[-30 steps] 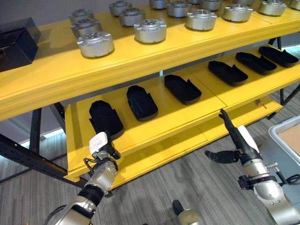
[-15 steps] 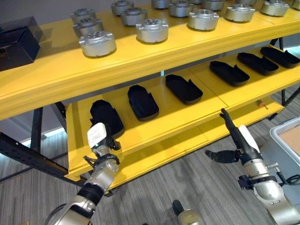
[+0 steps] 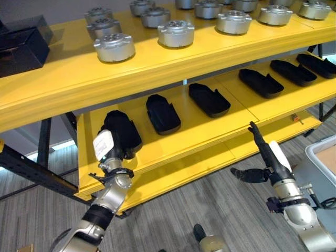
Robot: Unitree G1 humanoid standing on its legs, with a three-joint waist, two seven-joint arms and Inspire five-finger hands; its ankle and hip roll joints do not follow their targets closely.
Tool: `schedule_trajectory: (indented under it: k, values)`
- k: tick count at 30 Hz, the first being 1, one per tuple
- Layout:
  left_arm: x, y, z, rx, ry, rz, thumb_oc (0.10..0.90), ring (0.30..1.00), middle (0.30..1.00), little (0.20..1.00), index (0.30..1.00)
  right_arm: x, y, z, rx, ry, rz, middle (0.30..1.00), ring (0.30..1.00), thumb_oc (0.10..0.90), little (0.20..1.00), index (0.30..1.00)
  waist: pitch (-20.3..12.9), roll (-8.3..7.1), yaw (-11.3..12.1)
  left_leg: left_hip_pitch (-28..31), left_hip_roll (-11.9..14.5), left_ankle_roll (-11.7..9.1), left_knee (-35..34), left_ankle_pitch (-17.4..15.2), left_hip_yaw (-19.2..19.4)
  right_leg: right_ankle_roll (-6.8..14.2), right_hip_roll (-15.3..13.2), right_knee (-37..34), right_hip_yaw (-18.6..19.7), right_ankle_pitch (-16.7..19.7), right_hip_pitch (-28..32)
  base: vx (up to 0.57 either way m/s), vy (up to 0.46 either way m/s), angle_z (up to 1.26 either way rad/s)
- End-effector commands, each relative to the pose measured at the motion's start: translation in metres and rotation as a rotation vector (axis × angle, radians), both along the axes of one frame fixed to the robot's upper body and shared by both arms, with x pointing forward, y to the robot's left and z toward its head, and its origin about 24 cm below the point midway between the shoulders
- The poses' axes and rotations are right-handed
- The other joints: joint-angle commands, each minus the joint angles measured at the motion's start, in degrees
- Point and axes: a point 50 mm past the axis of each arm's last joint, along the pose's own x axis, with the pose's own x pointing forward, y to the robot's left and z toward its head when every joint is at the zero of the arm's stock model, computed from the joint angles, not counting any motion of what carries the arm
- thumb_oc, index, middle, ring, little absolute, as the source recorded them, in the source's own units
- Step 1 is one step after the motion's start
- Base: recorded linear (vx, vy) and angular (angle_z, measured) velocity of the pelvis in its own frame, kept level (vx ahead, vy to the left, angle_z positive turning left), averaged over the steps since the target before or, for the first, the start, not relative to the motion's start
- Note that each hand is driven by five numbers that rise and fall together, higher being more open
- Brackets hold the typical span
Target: Move parts from the plastic box to the shelf.
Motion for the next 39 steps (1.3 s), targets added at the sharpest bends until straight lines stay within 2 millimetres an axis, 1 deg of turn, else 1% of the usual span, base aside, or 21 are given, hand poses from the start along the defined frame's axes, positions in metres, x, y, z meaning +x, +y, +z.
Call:
schedule_trajectory:
  k: [1, 2, 4, 5, 8, 10, 14, 17, 22, 26, 27, 28, 29, 31, 33, 35, 37, 38, 39]
  values:
    - [0.004, -0.005, 0.058, -0.143, -0.194, -0.306, 0.900, 1.000, 1.000, 1.000, 1.000, 0.001, 0.017, 0.061, 0.009, -0.325, 0.176, 1.000, 1.000, 0.900, 1.000, 1.000, -3.55, -1.59, 3.36, 1.35, 0.99, 0.78, 3.31, -8.82, -1.53, 1.41, 1.78, 5.45, -0.68, -9.58, 0.54, -0.09, -0.035, 0.12]
    - [-0.007, -0.012, 0.057, -0.238, -0.165, -0.426, 0.900, 1.000, 1.000, 1.000, 1.000, -0.001, 0.017, 0.067, 0.004, -0.339, 0.207, 1.000, 1.000, 0.900, 1.000, 1.000, -3.30, -1.71, 4.28, 1.16, 0.98, 0.72, 3.29, -8.76, -1.98, 1.35, 1.62, 5.08, -1.22, -9.40, 0.71, -0.10, -0.034, 0.14]
    - [-0.027, -0.018, 0.057, -0.355, -0.154, -0.619, 0.900, 1.000, 1.000, 1.000, 1.000, -0.007, 0.018, 0.078, 0.002, -0.353, 0.290, 1.000, 1.000, 0.900, 1.000, 1.000, -3.11, -1.85, 5.71, 1.00, 1.03, 0.50, 3.01, -8.62, -2.84, 1.35, 1.28, 4.14, -2.22, -9.00, 1.18, -0.08, -0.024, 0.12]
    - [-0.030, -0.019, 0.057, -0.373, -0.150, -0.644, 0.900, 1.000, 1.000, 1.000, 1.000, -0.008, 0.018, 0.080, 0.000, -0.353, 0.303, 1.000, 1.000, 0.900, 1.000, 1.000, -3.08, -1.87, 5.91, 0.98, 1.02, 0.47, 2.96, -8.58, -2.96, 1.36, 1.21, 3.96, -2.40, -8.89, 1.26, -0.06, -0.008, 0.17]
    - [-0.056, -0.021, 0.057, -0.631, -0.113, -0.936, 0.900, 1.000, 1.000, 1.000, 1.000, -0.013, 0.022, 0.092, -0.014, -0.329, 0.446, 1.000, 1.000, 0.900, 1.000, 1.000, -2.93, -1.91, 7.92, 0.79, 1.00, 0.16, 2.32, -8.04, -4.16, 1.45, 0.74, 2.84, -3.79, -8.20, 1.75, -0.08, 0.006, 0.12]
    - [-0.067, -0.024, 0.054, -0.770, -0.089, -1.086, 0.900, 1.000, 1.000, 1.000, 1.000, -0.014, 0.024, 0.096, 0.000, -0.307, 0.525, 1.000, 1.000, 0.900, 1.000, 1.000, -3.04, -1.94, 8.76, 0.59, 1.04, -0.10, 2.10, -7.60, -4.69, 1.44, 0.53, 2.60, -4.51, -7.93, 1.89, -0.06, 0.012, 0.23]
    - [-0.076, -0.030, 0.050, -0.872, -0.029, -1.240, 0.900, 1.000, 1.000, 1.000, 1.000, -0.012, 0.034, 0.101, 0.023, -0.259, 0.656, 1.000, 1.000, 0.900, 1.000, 1.000, -3.49, -2.07, 10.17, 0.37, 1.01, -0.22, 1.51, -7.00, -5.67, 1.45, 0.07, 2.08, -6.11, -7.58, 2.27, -0.05, 0.022, 0.20]
    - [-0.084, -0.036, 0.043, -0.923, 0.051, -1.371, 0.900, 1.000, 1.000, 1.000, 1.000, -0.009, 0.041, 0.101, -0.002, -0.232, 0.726, 1.000, 1.000, 0.900, 1.000, 1.000, -3.99, -2.11, 11.32, 0.29, 0.82, -0.15, 0.99, -6.66, -6.51, 1.45, -0.38, 1.36, -7.47, -7.26, 2.78, -0.03, 0.040, 0.17]
    - [-0.092, -0.036, 0.040, -0.898, 0.092, -1.446, 0.900, 1.000, 1.000, 1.000, 1.000, -0.006, 0.049, 0.102, -0.045, -0.215, 0.771, 1.000, 1.000, 0.900, 1.000, 1.000, -4.36, -1.92, 12.56, 0.30, 0.59, -0.08, 0.46, -6.46, -7.31, 1.52, -0.82, 0.87, -8.76, -7.09, 3.26, -0.01, 0.061, 0.15]
    - [-0.095, -0.029, 0.041, -0.934, 0.071, -1.473, 0.900, 1.000, 1.000, 1.000, 1.000, -0.005, 0.054, 0.099, -0.095, -0.175, 0.821, 1.000, 1.000, 0.900, 1.000, 1.000, -4.71, -1.81, 13.57, 0.23, 0.13, 0.01, 0.19, -6.40, -7.89, 1.72, -1.27, 0.53, -9.53, -6.82, 3.61, 0.00, 0.095, 0.12]
    - [-0.094, -0.027, 0.042, -0.950, 0.054, -1.466, 0.900, 1.000, 1.000, 1.000, 1.000, -0.004, 0.057, 0.096, -0.154, -0.161, 0.823, 1.000, 1.000, 0.900, 1.000, 1.000, -4.70, -1.83, 13.88, 0.22, -0.06, 0.13, 0.15, -6.44, -8.09, 1.81, -1.48, 0.53, -9.76, -6.77, 3.72, -0.01, 0.073, 0.06]
    - [-0.094, -0.027, 0.042, -0.950, 0.054, -1.466, 0.900, 1.000, 1.000, 1.000, 1.000, -0.004, 0.057, 0.096, -0.154, -0.161, 0.823, 1.000, 1.000, 0.900, 1.000, 1.000, -4.70, -1.83, 13.87, 0.22, -0.06, 0.13, 0.15, -6.44, -8.09, 1.81, -1.48, 0.53, -9.76, -6.77, 3.72, -0.01, 0.109, 0.03]
    - [-0.095, -0.022, 0.041, -0.974, 0.049, -1.451, 0.900, 1.000, 1.000, 1.000, 1.000, -0.003, 0.056, 0.093, -0.225, -0.143, 0.818, 1.000, 1.000, 0.900, 1.000, 1.000, -4.80, -1.88, 14.32, 0.22, -0.32, 0.29, 0.09, -6.40, -8.33, 1.99, -1.77, 0.60, -10.11, -6.65, 3.86, -0.01, 0.103, 0.03]
    - [-0.096, -0.017, 0.040, -0.994, 0.044, -1.428, 0.900, 1.000, 1.000, 1.000, 1.000, -0.001, 0.054, 0.091, -0.287, -0.135, 0.789, 1.000, 1.000, 0.900, 1.000, 1.000, -4.87, -1.99, 14.80, 0.12, -0.49, 0.49, 0.22, -6.39, -8.50, 2.21, -2.23, 1.14, -10.56, -6.76, 3.88, -0.01, 0.131, 0.11]
    - [-0.097, -0.013, 0.039, -1.000, 0.038, -1.404, 0.900, 1.000, 1.000, 1.000, 1.000, 0.002, 0.052, 0.091, -0.333, -0.136, 0.762, 1.000, 1.000, 0.900, 1.000, 1.000, -4.80, -2.08, 15.25, -0.10, -0.79, 0.96, 0.54, -6.48, -8.82, 2.42, -2.69, 2.48, -10.85, -7.21, 3.66, -0.02, 0.121, 0.22]
    - [-0.097, -0.008, 0.039, -1.004, 0.028, -1.387, 0.900, 1.000, 1.000, 1.000, 1.000, 0.006, 0.049, 0.091, -0.420, -0.141, 0.730, 1.000, 1.000, 0.900, 1.000, 1.000, -4.48, -2.11, 15.74, -0.74, -1.35, 1.89, 1.44, -6.75, -9.26, 2.52, -3.26, 5.44, -11.16, -8.20, 3.01, -0.03, 0.156, 0.16]
    - [-0.097, -0.003, 0.041, -0.987, 0.003, -1.378, 0.900, 1.000, 1.000, 1.000, 1.000, 0.008, 0.047, 0.092, -0.429, -0.138, 0.727, 1.000, 1.000, 0.900, 1.000, 1.000, -3.90, -2.06, 16.02, -1.39, -1.73, 2.89, 2.42, -6.75, -9.72, 2.58, -3.69, 9.85, -11.47, -9.06, 1.54, -0.04, 0.155, 0.23]
    - [-0.097, 0.000, 0.043, -0.986, -0.015, -1.367, 0.900, 1.000, 1.000, 1.000, 1.000, 0.009, 0.048, 0.091, -0.448, -0.139, 0.733, 1.000, 1.000, 0.900, 1.000, 1.000, -3.20, -1.92, 16.22, -1.72, -1.88, 3.51, 3.07, -6.70, -10.08, 2.93, -4.18, 13.63, -11.65, -8.81, -0.11, -0.05, 0.114, 0.33]
    - [-0.097, 0.001, 0.043, -0.985, -0.028, -1.362, 0.900, 1.000, 1.000, 1.000, 1.000, 0.010, 0.048, 0.091, -0.455, -0.141, 0.733, 1.000, 1.000, 0.900, 1.000, 1.000, -2.84, -1.92, 16.43, -2.01, -1.97, 3.83, 3.41, -6.70, -10.19, 3.10, -4.44, 15.68, -11.91, -8.63, -0.93, -0.05, 0.088, 0.29]
